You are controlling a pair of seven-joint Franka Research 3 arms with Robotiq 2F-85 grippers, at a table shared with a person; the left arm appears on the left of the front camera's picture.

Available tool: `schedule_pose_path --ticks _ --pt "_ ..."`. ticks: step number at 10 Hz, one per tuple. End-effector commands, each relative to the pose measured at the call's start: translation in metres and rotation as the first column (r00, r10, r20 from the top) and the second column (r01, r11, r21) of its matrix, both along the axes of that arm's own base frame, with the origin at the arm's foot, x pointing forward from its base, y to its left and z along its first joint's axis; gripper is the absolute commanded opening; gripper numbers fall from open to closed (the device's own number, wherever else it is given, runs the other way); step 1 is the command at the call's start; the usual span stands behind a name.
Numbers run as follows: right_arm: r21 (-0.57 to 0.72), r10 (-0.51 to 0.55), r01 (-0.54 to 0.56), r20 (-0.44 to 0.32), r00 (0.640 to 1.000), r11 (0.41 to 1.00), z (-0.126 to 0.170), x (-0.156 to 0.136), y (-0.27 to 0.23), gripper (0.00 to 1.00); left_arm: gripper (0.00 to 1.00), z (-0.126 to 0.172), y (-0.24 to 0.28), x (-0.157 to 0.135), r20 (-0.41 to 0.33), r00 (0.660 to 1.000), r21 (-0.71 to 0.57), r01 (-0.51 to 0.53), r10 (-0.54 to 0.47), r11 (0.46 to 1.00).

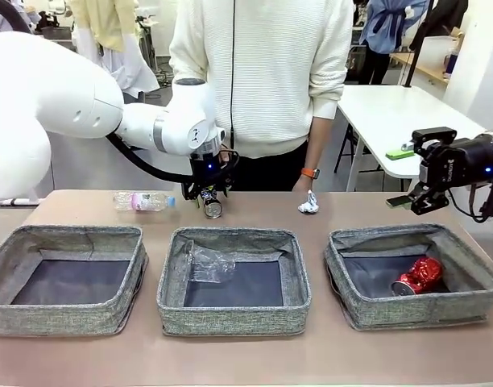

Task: Sort the waste into the appropriate baskets.
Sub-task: Pick up the waste item pointed out by the person.

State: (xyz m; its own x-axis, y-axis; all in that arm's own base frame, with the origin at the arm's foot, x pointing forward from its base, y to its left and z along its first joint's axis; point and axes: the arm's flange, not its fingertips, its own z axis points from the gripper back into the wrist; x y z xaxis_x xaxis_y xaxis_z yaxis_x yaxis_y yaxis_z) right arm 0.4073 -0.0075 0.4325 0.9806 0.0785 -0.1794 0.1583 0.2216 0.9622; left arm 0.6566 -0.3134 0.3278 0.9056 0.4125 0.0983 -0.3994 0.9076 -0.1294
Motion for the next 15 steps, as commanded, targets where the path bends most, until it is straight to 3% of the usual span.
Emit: schedule_pose_path --ticks 1,2,3,4,5,6,8,9,11,15 --pt "-0.001 -0.001 0.001 0.009 1.000 1.000 0.0008 -0.0018 0.0017 1.00 1.00 -0.0040 0.0014 -0.0074 0.023 1.000 0.035 -0.016 0.015 0.999" --pt "-0.001 -0.001 0.001 0.009 1.000 1.000 0.0008 -0.0018 0.0017 1.00 1.00 -0.0038 0.0025 -0.0081 0.038 0.999 0.042 -0.013 0.011 0.999" --pt "-0.001 -0.001 0.001 0.009 1.000 1.000 0.0008 -0.0018 0.0017 1.00 0.94 -0.0040 0.0041 -0.0094 0.049 0.999 0.057 -0.011 0.008 0.998" --pt "-0.001 -0.001 0.001 0.009 1.000 1.000 0.0008 -0.0018 0.0017 1.00 0.43 -0.0044 0.0048 -0.0101 0.044 0.999 0.058 -0.011 0.009 0.998" --pt "-0.001 -0.001 0.001 0.009 1.000 1.000 0.0008 -0.0018 0.0017 1.00 0.36 -0.0040 0.0052 -0.0110 0.042 0.999 0.061 -0.015 0.012 0.998" --pt "-0.001 -0.001 0.001 0.009 1.000 1.000 0.0008 -0.0018 0.0017 1.00 0.00 -0.0037 0.0062 -0.0110 0.037 0.999 0.061 -0.016 0.014 0.998" --pt "-0.001 -0.001 0.001 0.009 1.000 1.000 0.0008 -0.0018 0.0017 1.00 0.00 -0.0023 0.0070 -0.0114 0.032 0.999 0.074 -0.018 0.015 0.997" --pt "-0.001 -0.001 0.001 0.009 1.000 1.000 0.0008 -0.0018 0.0017 1.00 0.17 -0.0025 0.0079 -0.0114 0.028 1.000 0.076 -0.014 0.012 0.997" --pt "-0.001 -0.001 0.001 0.009 1.000 1.000 0.0008 -0.0018 0.0017 1.00 0.00 -0.0034 0.0080 -0.0114 0.020 1.000 0.078 -0.009 0.007 0.997" --pt "-0.001 -0.001 0.001 0.009 1.000 1.000 0.0008 -0.0018 0.0017 1.00 0.00 -0.0008 0.0075 -0.0142 -0.007 1.000 0.053 0.012 -0.011 0.998"
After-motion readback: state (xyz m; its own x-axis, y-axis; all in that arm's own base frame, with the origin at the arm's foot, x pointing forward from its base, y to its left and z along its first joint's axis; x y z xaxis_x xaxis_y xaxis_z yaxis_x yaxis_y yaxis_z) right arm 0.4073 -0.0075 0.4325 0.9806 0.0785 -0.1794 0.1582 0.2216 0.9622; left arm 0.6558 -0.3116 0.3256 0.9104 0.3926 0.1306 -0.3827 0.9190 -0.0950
